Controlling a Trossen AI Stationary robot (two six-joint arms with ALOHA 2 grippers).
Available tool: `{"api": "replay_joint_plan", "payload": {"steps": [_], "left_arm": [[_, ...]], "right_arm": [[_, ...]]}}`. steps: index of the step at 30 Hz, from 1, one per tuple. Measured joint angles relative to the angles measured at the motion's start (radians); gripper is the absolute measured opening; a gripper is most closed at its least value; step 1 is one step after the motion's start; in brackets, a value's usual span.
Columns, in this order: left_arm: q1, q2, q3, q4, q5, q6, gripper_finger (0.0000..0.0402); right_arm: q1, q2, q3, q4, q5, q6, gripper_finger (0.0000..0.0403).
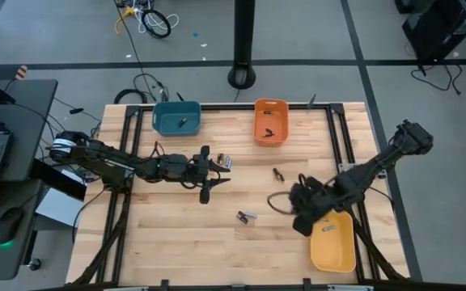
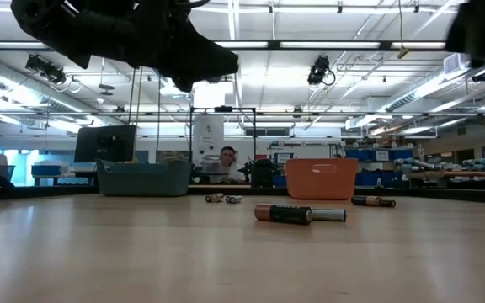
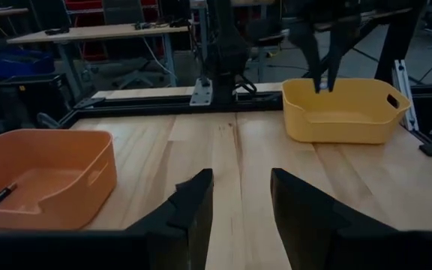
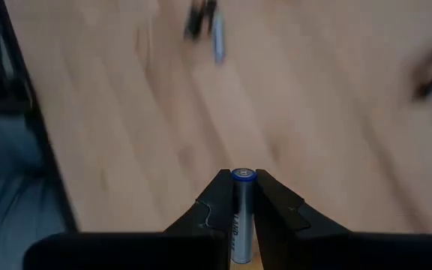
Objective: Sort batteries
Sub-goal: Put the silver battery into the yellow bin
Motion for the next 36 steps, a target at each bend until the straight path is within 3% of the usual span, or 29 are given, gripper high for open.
{"api": "replay_joint_plan", "payload": {"steps": [7,11,21,36], "left_arm": [[0.000,0.000,0.000,-0.036,-0.001,0.000,0.0142],[0.000,0.000,0.000,-0.064,-0.001,0.000,0.0142],[0.000,0.000,0.000,-0.073,-0.001,-0.015,0.0142],[0.000,0.000,0.000,-0.073,-0.010,-0.027,0.0142]], "right_arm": [[0.150,0.001,0.000,-0.140,-0.072,0.260,0.0042],[0.227,0.001,-0.020,-0.193,-0.073,0.326,0.0042],[0.342,0.002,-0.216,-0.065,-0.144,0.321,0.0042],[0.358,0.002,-0.396,0.107,-0.198,0.279,0.0043]]}}
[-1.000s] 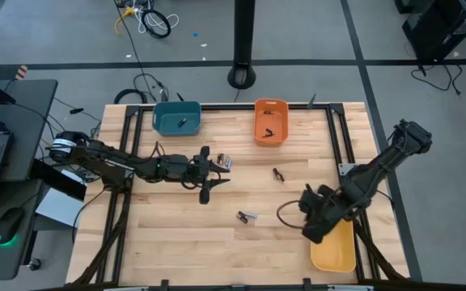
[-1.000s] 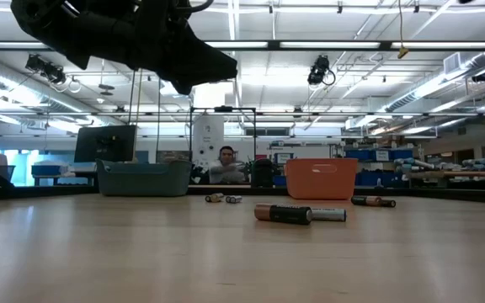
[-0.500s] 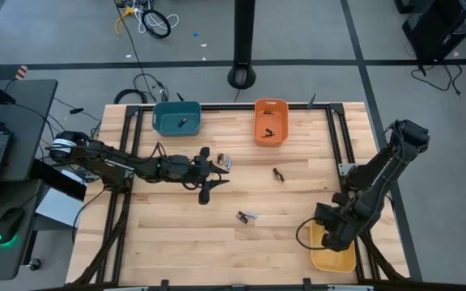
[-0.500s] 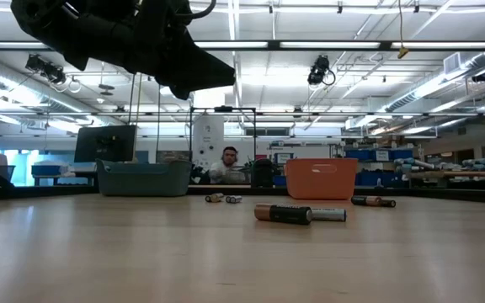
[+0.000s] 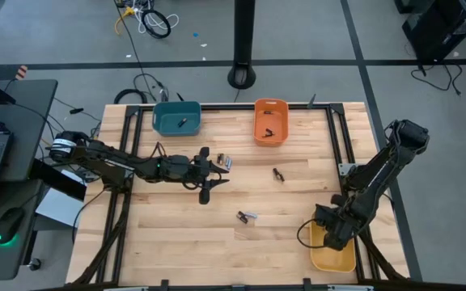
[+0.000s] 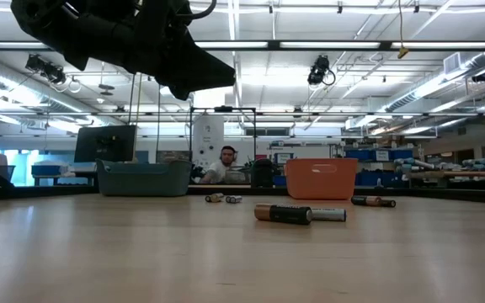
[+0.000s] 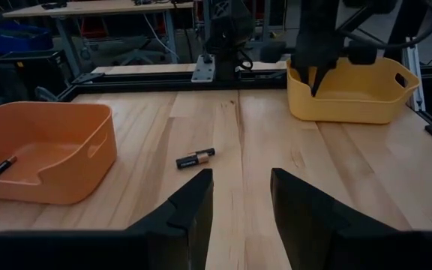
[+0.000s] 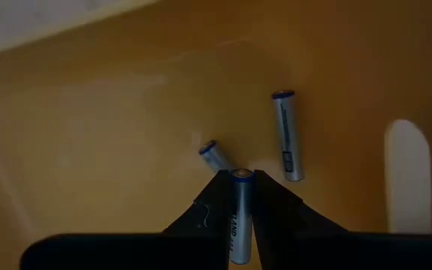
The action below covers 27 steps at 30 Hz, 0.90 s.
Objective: Sort batteries
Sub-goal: Put the silver battery into the yellow bin
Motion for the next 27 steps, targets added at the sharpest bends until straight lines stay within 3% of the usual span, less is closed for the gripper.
{"api": "replay_joint_plan", "payload": {"steps": [20,27], "left_arm": [[0.000,0.000,0.000,0.000,0.000,0.000,0.0142],[0.000,0.000,0.000,0.000,-0.003,0.000,0.0142]], "right_arm": [[-0.001,0.000,-0.038,0.085,0.001,-0.021,0.0089],[-0.017,0.000,0.043,-0.013,-0.013,-0.013,0.0114]]}}
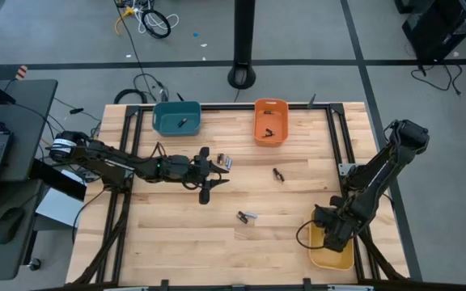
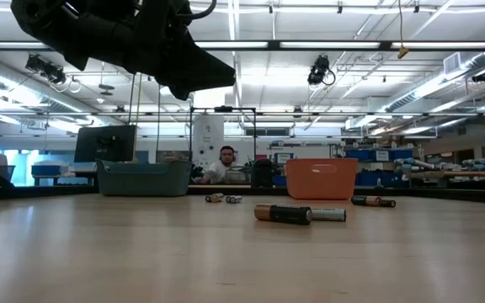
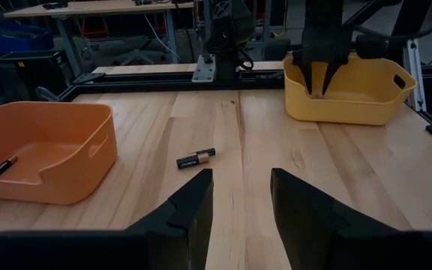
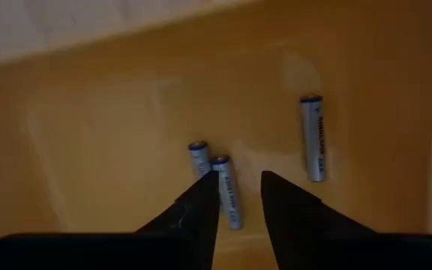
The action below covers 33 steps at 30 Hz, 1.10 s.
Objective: Sort batteries
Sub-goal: Put the silver battery into the yellow bin
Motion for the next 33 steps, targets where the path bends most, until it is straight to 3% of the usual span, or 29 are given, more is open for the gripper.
{"api": "replay_joint_plan", "payload": {"steps": [5,11,16,21,27,33], "left_arm": [[0.000,0.000,0.000,0.000,-0.002,0.000,0.0142],[0.000,0.000,0.000,0.000,-0.015,0.001,0.0142],[0.000,0.000,0.000,-0.002,-0.017,0.002,0.0142],[0.000,0.000,0.000,-0.014,-0.017,0.003,0.0142],[0.000,0.000,0.000,-0.052,-0.027,0.004,0.0142],[0.000,0.000,0.000,-0.056,-0.032,0.004,0.0142]], "right_arm": [[-0.038,0.000,0.124,-0.131,0.008,-0.008,0.0131],[-0.113,0.000,0.268,-0.244,0.162,-0.095,0.0133],[-0.262,0.000,0.322,-0.259,0.288,-0.173,0.0135],[-0.496,0.000,0.321,-0.198,0.386,-0.273,0.0139],[-0.755,0.000,0.268,0.033,0.391,-0.468,0.0139],[-0.906,0.000,0.182,0.123,0.373,-0.550,0.0139]]}}
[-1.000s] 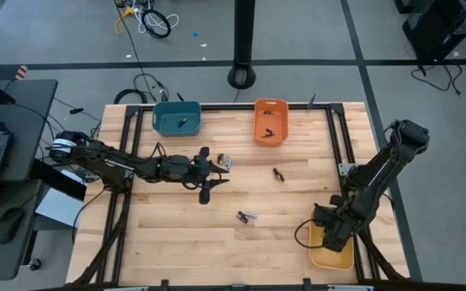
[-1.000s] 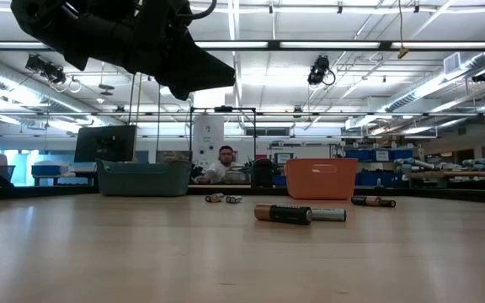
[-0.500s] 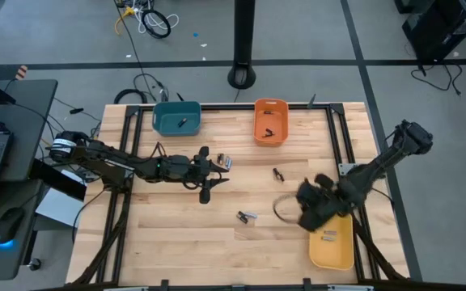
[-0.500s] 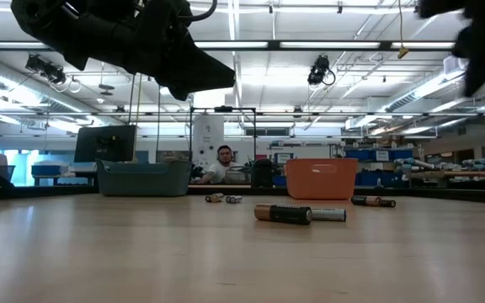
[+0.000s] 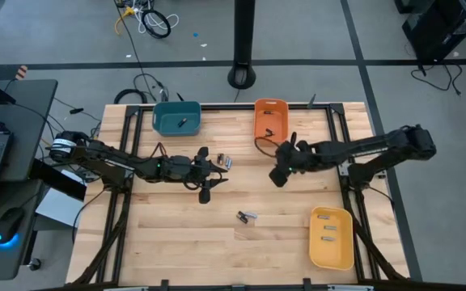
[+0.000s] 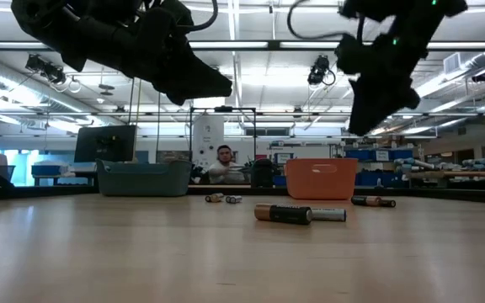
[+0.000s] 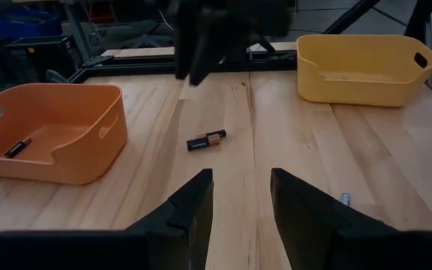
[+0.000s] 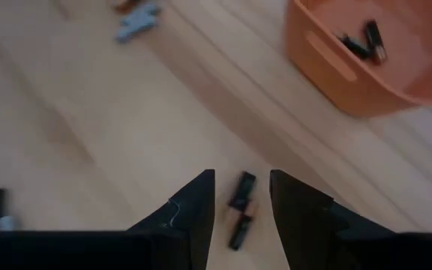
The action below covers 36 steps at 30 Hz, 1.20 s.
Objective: Sort batteries
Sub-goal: Put the silver battery into the yellow bin
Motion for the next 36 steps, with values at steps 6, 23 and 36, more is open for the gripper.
{"api": "replay_joint_plan", "payload": {"steps": [6,23,36], "left_arm": [[0.000,0.000,0.000,0.002,0.000,-0.003,0.0142],[0.064,0.000,0.001,-0.213,-0.103,-0.274,0.0122],[0.214,0.000,0.000,-0.315,0.032,-0.278,0.0027]], "right_arm": [[-0.061,0.000,-0.123,0.149,-0.056,0.000,0.0152],[-0.048,0.000,-0.172,0.295,-0.058,-0.059,0.0241],[0.055,0.000,-0.015,0.210,0.032,-0.211,0.0171]]}}
